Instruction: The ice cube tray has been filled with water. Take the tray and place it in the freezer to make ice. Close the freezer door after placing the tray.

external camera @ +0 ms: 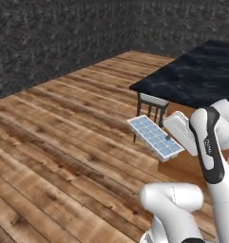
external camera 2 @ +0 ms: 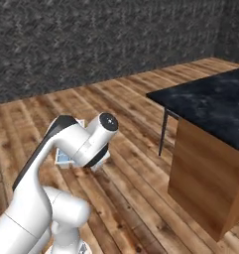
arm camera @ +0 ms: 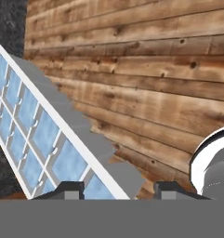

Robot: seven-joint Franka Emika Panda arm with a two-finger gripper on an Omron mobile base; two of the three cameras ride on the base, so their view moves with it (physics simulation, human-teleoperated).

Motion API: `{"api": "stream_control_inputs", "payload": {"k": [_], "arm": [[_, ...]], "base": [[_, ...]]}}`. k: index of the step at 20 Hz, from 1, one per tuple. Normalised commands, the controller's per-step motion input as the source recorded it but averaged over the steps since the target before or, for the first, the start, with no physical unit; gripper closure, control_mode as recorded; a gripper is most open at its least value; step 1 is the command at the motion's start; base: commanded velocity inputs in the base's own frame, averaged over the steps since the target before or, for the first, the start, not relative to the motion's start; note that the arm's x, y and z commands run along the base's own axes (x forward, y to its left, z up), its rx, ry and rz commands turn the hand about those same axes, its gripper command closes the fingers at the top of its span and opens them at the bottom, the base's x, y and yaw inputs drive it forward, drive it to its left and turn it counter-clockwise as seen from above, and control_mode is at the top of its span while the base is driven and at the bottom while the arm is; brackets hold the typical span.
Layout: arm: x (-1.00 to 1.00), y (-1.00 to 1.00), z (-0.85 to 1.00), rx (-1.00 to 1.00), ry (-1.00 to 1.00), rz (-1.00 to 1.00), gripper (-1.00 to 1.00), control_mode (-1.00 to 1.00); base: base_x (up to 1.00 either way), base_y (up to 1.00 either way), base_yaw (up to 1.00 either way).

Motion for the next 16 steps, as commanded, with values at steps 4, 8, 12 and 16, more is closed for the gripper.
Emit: {"api": "stream_control_inputs", "payload": {"k": [4, 8, 12, 16], "arm": [[0.0, 0.0, 0.0, 0.0, 0.0, 0.0, 1.0, 1.0], [0.0, 0.0, 0.0, 0.0, 0.0, 0.0, 1.0, 1.0], [0.0, 0.0, 0.0, 0.0, 0.0, 0.0, 1.0, 1.0], [0.0, 0.0, 0.0, 0.0, 0.0, 0.0, 1.0, 1.0]], "base": [[-0.23, -0.85, -0.39], [-0.16, -0.89, -0.38], [-0.1, -0.89, -0.36], [-0.05, -0.84, -0.35]]}}
